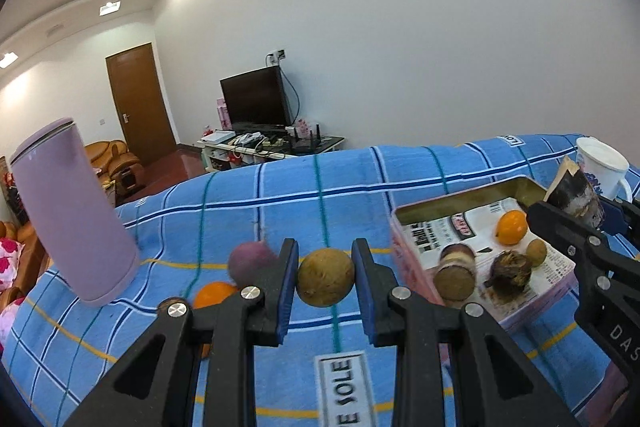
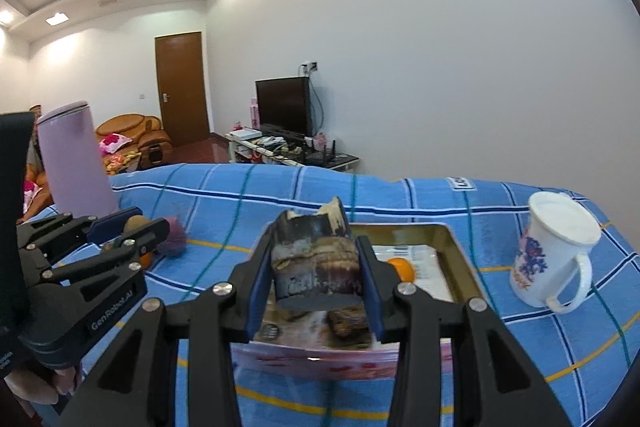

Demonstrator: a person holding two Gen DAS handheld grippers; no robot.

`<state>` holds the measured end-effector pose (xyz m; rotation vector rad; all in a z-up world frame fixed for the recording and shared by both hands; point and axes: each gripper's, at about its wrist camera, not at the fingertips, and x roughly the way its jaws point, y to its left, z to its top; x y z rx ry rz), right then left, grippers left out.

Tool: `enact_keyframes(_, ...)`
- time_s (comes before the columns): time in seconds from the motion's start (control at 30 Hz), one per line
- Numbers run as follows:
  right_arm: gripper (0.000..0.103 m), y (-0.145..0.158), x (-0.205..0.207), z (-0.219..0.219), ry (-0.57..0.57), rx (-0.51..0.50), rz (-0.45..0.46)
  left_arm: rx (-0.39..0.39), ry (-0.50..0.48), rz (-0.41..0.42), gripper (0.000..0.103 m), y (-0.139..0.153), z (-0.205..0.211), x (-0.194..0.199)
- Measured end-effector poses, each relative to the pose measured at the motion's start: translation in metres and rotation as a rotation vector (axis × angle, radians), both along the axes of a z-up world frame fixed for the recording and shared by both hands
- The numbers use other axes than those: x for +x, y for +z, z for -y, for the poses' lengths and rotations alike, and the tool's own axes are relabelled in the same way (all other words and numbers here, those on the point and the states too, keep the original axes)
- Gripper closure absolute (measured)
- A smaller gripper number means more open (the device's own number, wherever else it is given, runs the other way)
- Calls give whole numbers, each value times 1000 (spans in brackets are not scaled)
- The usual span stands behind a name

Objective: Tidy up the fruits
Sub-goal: 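Carry the sugarcane chunk and small brown fruit over the pink tin with both tools, then lower the sugarcane and brown fruit into the tin and open both tools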

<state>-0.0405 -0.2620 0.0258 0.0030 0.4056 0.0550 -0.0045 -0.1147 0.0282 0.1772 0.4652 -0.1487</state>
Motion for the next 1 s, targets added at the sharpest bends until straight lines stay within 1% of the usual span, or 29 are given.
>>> enact_keyframes(0.37,60,3,1,40,-75,2,2,-14,-45,-4,73,2,32,8)
enact_keyframes(0.7,60,6,0,74,-140,25,4,-29,-93,-16,74,2,63,14)
enact_keyframes(1.0,60,8,0,93,-174,32,1,-32,-115,-30,74,-3,82,20)
